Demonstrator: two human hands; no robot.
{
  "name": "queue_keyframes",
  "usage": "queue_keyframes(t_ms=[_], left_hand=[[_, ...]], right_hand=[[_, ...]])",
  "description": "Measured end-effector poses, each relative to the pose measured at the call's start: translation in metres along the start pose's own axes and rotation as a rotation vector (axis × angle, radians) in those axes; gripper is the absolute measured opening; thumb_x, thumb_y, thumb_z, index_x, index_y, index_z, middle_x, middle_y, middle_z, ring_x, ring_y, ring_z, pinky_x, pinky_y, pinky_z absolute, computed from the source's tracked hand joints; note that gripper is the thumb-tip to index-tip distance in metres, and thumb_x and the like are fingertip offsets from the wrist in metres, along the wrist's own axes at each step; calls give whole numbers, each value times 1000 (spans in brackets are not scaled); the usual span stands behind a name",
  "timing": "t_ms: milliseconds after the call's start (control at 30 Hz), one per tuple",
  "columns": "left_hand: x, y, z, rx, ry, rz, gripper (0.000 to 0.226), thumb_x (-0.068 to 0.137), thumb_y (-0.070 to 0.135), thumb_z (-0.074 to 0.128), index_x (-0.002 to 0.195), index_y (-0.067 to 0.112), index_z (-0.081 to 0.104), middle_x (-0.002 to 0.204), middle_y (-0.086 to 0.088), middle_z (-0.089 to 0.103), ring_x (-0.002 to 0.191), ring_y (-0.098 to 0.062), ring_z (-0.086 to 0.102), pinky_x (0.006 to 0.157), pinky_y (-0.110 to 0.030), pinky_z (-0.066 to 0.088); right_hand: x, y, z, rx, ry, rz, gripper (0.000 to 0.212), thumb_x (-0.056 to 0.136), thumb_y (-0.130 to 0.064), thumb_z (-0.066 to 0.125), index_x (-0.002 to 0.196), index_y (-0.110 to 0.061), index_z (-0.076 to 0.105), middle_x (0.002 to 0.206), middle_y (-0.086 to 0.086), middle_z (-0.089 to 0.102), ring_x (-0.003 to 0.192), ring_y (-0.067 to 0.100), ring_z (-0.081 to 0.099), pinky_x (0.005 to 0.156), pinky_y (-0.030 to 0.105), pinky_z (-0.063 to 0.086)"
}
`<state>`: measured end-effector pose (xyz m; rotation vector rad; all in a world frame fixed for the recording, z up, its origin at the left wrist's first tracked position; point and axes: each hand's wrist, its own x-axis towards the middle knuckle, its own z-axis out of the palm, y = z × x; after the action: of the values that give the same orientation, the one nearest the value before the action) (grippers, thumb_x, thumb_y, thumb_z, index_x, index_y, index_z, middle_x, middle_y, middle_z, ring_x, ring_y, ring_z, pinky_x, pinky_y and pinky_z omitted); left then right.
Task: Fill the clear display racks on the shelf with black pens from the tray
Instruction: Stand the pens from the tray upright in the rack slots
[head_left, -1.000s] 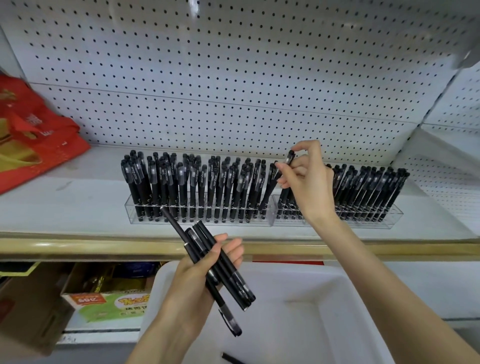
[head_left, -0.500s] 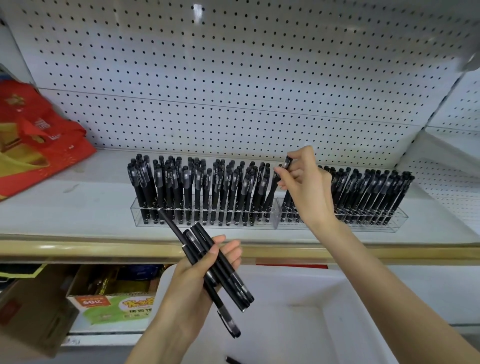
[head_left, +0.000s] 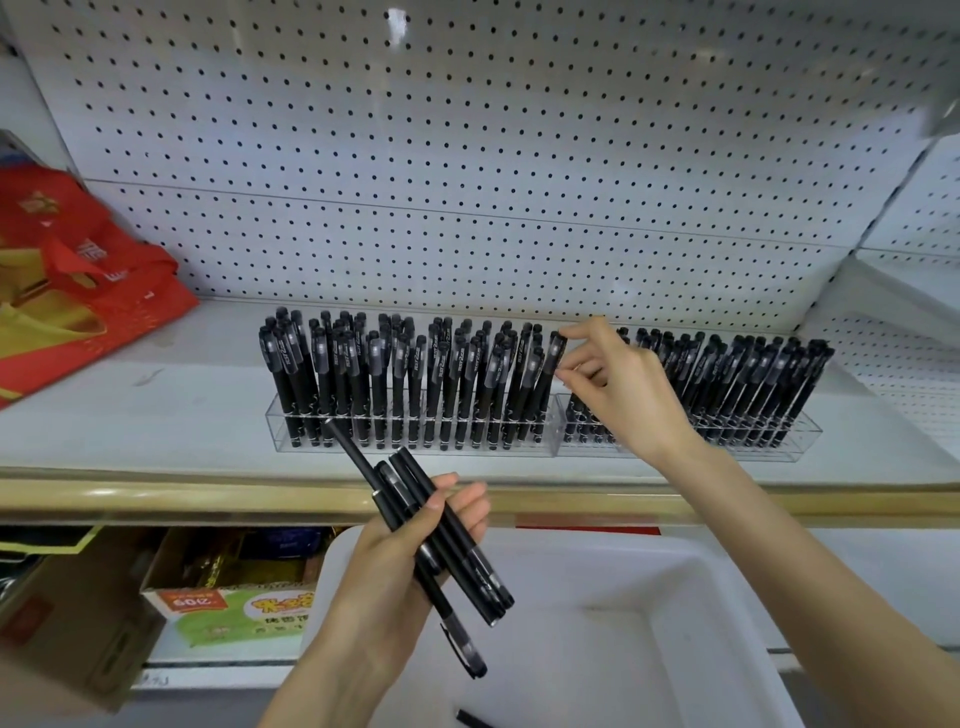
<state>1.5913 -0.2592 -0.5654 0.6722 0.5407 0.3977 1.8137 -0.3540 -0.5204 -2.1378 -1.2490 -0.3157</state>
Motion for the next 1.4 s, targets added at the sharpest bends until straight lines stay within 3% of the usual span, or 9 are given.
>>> queue_keyframes(t_ms=[200,367,567,667,833,967,1167,1267,1400], left_hand=[[-2,-5,3,-1,3,-13,25,97,3,45,117,-3,59,105,-19,71,97,-28,70,83,-35,57],[-2,-4,0,-12,12,-13,25,98,3,44,117,-3,58,106,-20,71,97,-29,70,82,-35,57],[-1,0,2,59,-42,-32,23,97,3,45,114,-1,61,105,-19,71,98,-28,70,83,-33,57],[-3,-4,4,167,-135,-102,24,94,3,49,115,-1,61,106,-19,71,98,-29,70,82,-33,58],[-9,-20,10,282,-254,-186,22,94,6,51,111,-1,63,105,-22,71,97,-31,70,86,-35,57],[-11,-24,14,316,-298,-173,24,91,9,53,109,-1,64,105,-21,71,100,-31,69,89,-36,55],[-13,-22,11,362,-283,-151,21,94,7,52,107,-1,65,100,-21,72,95,-31,70,82,-33,56],[-15,-24,10,364,-256,-165,19,94,8,52,102,0,68,84,-15,70,80,-29,70,80,-37,56],[-16,-24,9,366,-247,-142,24,92,11,53,107,-2,65,77,-9,65,68,-24,66,93,-48,52]], right_hand=[[7,1,0,32,-50,-31,20,86,-11,69,102,-19,61,101,-8,65,83,6,65,76,33,56],[11,3,3,74,-89,14,27,88,-6,66,113,-15,62,93,-3,67,85,5,63,79,14,48],[2,-5,-2,166,-92,104,42,90,-11,64,131,-17,57,88,-10,68,80,-2,63,81,7,48],[-15,-16,-8,219,-11,138,34,91,-21,63,125,-21,63,83,-10,71,71,3,64,71,12,48],[-46,-44,-1,434,-409,115,9,88,-28,66,87,-24,75,77,-14,70,75,5,65,70,17,47],[-64,-49,4,634,-666,256,42,87,-30,68,68,7,60,59,5,51,61,12,44,62,25,36],[-61,-54,1,775,-583,434,29,90,-26,62,75,-1,68,72,4,67,73,9,61,77,21,53],[-56,-55,0,710,-532,433,23,93,-26,57,82,-13,72,72,-10,71,70,-2,63,65,15,47],[-53,-57,0,732,-499,423,28,98,-25,49,79,-12,64,71,-4,69,53,9,57,46,22,36]])
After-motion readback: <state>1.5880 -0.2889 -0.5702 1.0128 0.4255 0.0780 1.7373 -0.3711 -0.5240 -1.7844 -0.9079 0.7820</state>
